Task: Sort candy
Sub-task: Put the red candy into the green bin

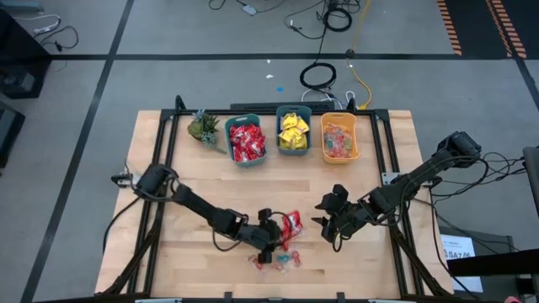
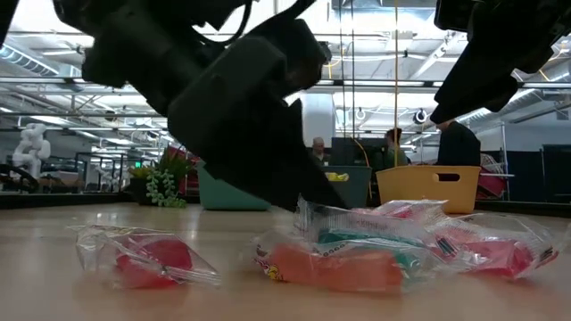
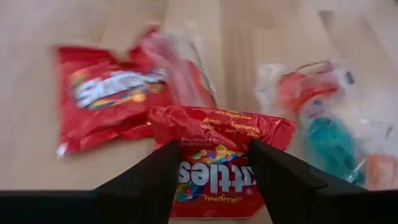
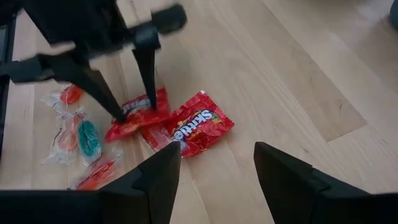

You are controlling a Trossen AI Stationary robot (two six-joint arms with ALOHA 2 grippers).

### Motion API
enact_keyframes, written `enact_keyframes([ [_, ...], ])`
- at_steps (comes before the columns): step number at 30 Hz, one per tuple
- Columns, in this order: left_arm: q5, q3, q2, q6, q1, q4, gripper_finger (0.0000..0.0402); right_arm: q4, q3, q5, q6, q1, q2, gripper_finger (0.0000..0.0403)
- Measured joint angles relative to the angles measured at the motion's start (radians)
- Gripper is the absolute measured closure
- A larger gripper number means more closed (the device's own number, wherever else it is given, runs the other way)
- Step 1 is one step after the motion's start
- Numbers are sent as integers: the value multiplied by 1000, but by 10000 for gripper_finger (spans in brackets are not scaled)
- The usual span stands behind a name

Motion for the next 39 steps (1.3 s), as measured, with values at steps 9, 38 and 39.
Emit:
enact_keyframes([
  [9,15,4,14,59,0,-4,309,1,0,0,0,0,0,206],
  [38,34,-70,-713,347,680,-552,387,14,0,11,27,0,0,206],
  [39,68,-85,-713,351,726,-554,387,16,0,15,28,0,0,206],
])
